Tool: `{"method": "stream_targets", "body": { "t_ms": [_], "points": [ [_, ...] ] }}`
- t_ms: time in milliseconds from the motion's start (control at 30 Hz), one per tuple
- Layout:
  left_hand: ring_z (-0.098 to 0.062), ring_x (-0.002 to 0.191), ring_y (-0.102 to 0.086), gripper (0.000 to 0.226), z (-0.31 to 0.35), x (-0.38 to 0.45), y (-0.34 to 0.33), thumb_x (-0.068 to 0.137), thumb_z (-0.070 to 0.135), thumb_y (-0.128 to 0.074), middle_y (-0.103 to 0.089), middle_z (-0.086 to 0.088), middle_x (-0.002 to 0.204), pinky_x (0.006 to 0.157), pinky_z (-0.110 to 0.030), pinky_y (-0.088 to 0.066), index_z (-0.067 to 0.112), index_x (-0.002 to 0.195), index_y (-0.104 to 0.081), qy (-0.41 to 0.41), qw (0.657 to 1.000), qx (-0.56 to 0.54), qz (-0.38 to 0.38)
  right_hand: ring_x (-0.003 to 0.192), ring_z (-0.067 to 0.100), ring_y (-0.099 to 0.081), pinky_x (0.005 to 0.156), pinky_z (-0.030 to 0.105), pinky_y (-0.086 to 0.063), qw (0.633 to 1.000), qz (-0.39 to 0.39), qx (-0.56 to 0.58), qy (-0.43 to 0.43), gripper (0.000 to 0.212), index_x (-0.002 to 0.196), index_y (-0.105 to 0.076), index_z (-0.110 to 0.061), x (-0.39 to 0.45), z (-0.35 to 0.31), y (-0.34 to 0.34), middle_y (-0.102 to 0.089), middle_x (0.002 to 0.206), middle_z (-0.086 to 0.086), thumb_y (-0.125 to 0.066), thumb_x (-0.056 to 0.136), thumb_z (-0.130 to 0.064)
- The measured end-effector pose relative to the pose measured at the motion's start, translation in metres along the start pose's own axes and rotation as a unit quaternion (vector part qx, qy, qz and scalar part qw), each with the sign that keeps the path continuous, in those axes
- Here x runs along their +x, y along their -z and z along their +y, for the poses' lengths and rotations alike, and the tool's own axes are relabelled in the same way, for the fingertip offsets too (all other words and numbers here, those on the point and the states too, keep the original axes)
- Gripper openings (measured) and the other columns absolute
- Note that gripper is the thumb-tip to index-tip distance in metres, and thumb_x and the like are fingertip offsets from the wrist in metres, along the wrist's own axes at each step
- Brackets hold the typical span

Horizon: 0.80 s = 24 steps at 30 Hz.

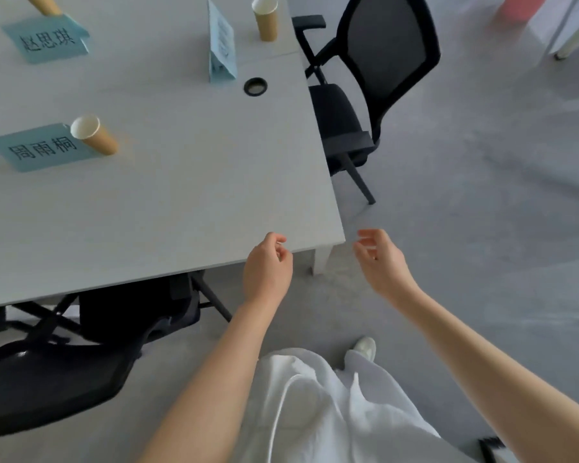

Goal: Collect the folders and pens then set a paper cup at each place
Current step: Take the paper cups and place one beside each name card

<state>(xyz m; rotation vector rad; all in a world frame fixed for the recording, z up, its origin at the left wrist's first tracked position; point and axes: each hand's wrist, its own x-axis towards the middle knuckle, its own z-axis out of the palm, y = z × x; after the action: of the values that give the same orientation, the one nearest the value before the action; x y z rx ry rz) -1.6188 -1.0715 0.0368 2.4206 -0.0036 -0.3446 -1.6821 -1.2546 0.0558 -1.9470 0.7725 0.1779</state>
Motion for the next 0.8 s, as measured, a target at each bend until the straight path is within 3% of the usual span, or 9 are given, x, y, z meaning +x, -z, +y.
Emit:
{"method": "stream_targets", "body": {
  "t_ms": [133, 367, 567, 800],
  "points": [
    [-0.025, 0.093, -0.062, 0.025, 0.064, -0.002, -0.050, 0.092, 0.014, -0.049, -0.068, -0.003, 0.098, 0.078, -0.039, -0.052, 0.015, 0.113, -0.062, 0.005, 1.000, 0.003, -0.015, 0.095, 0.016, -0.053, 0.077, 0.024, -0.041, 1.000, -0.006, -0.013, 0.005, 0.034, 0.132, -0.049, -0.011, 0.033, 0.021, 0.065, -0.058, 0.111, 0.001, -0.048, 0.099, -0.019],
    [-0.024, 0.099, -0.061, 0.029, 0.130, 0.017, -0.111, 0.094, 0.015, -0.046, -0.068, -0.004, 0.107, 0.080, -0.040, -0.052, 0.016, 0.120, -0.059, -0.013, 0.994, 0.065, -0.093, 0.110, 0.022, -0.057, 0.083, 0.026, -0.041, 0.997, -0.053, -0.062, 0.008, 0.036, 0.132, -0.048, -0.010, 0.109, 0.036, 0.138, -0.061, 0.121, 0.005, -0.047, 0.099, -0.021],
    [-0.024, 0.098, -0.062, 0.029, 0.170, 0.084, -0.134, 0.095, 0.016, -0.044, -0.068, -0.003, 0.108, 0.083, -0.041, -0.054, 0.016, 0.120, -0.059, 0.018, 0.994, 0.060, -0.086, 0.111, 0.026, -0.057, 0.092, 0.037, -0.048, 0.991, -0.082, -0.096, 0.046, 0.035, 0.130, -0.048, -0.010, 0.194, 0.006, 0.182, -0.061, 0.120, 0.007, -0.047, 0.096, -0.018],
    [-0.024, 0.097, -0.062, 0.030, 0.239, 0.190, -0.150, 0.094, 0.013, -0.044, -0.069, -0.003, 0.106, 0.082, -0.036, -0.051, 0.016, 0.121, -0.058, 0.050, 0.995, 0.066, -0.050, 0.111, 0.022, -0.056, 0.081, 0.026, -0.041, 0.973, -0.133, -0.146, 0.122, 0.038, 0.134, -0.047, -0.012, 0.308, -0.072, 0.225, -0.060, 0.120, 0.005, -0.046, 0.097, -0.020]
  ]
}}
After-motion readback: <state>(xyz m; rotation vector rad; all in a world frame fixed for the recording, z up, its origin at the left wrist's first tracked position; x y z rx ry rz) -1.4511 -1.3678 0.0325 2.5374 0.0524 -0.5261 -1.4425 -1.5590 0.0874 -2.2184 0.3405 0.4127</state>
